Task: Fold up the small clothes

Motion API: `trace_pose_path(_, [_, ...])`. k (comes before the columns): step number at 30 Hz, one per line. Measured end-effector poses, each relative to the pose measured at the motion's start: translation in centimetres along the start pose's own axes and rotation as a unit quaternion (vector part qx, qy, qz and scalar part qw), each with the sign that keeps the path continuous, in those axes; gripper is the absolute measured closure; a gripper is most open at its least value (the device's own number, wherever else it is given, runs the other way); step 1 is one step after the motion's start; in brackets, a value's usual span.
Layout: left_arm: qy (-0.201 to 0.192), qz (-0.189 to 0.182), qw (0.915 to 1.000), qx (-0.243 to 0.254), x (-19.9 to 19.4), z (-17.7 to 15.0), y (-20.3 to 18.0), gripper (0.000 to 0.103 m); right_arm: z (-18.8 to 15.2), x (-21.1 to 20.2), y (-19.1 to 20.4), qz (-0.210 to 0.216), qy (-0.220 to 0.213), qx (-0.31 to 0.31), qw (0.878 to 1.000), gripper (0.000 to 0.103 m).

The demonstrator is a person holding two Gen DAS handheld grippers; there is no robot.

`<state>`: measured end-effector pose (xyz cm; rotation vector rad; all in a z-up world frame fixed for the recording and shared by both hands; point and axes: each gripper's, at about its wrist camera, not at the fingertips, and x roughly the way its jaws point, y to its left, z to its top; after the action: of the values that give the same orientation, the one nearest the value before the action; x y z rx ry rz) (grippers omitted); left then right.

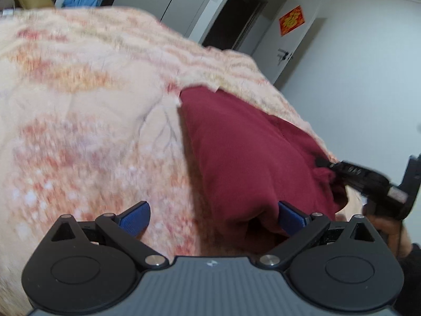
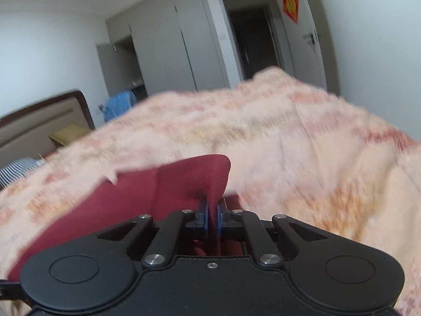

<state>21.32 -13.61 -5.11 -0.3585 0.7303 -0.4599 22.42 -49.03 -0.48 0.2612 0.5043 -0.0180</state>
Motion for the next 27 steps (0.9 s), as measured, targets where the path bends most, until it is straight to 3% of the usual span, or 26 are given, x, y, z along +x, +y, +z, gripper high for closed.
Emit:
trace_pose_path(6, [0.008,0.001,1.0,0.0,0.3,-0.2,0.2,0.0,-1.4,-0.1,1.2,-0.023,-0.003,-0.038,0.999,0.09])
trace_pose_path(8, [0.008,0.003,1.0,0.004,0.3,-0.3,0.1,0.0,-1.2,-0.7,1.4,-0.034,-0.009,-0.043,0.998,0.076])
trace_pose_path(12, [0.007,0.006,0.9999,0.011,0.3,-0.5,-0.1,0.0,-1.3,-2.8,2.2,-0.042,-0.029,-0.051,0.997,0.064])
trace_pose_path(17, [0.006,0.007,0.9999,0.012,0.2,-0.6,-0.2,0.0,-2.2,-5.2,4.5,-0.02,-0.049,-0.062,0.997,0.045])
trace_pose_path(22, [0.007,0.007,0.9999,0.013,0.1,-0.6,-0.2,0.0,-4.4,-5.6,7.5,-0.053,-0.045,-0.106,0.992,0.043])
trace_pose_path(27, [0.009,0.005,0.9998,0.016,-0.4,-0.7,-0.2,0.0,-6.9,-5.6,7.2,-0.093,-0.028,-0.103,0.99,0.045])
